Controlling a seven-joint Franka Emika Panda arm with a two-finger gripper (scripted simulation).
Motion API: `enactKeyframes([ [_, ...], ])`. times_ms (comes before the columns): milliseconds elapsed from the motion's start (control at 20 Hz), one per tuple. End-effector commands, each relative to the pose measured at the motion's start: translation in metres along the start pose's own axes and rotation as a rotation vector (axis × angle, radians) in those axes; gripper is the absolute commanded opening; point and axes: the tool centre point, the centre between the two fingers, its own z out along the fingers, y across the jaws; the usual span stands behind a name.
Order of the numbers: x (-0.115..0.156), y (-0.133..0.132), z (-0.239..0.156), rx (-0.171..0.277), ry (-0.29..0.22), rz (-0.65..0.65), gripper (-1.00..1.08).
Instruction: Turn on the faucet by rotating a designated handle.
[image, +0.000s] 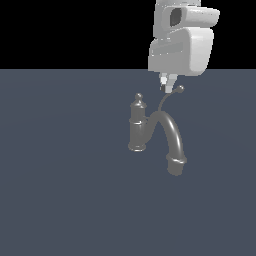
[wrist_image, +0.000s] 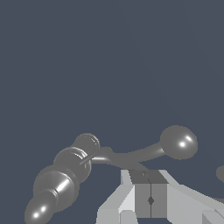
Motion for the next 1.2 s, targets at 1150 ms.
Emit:
enactKeyframes([
  [1150, 0.042, -0.059, 0.0, 0.002, -0.006, -0.01, -1.0],
])
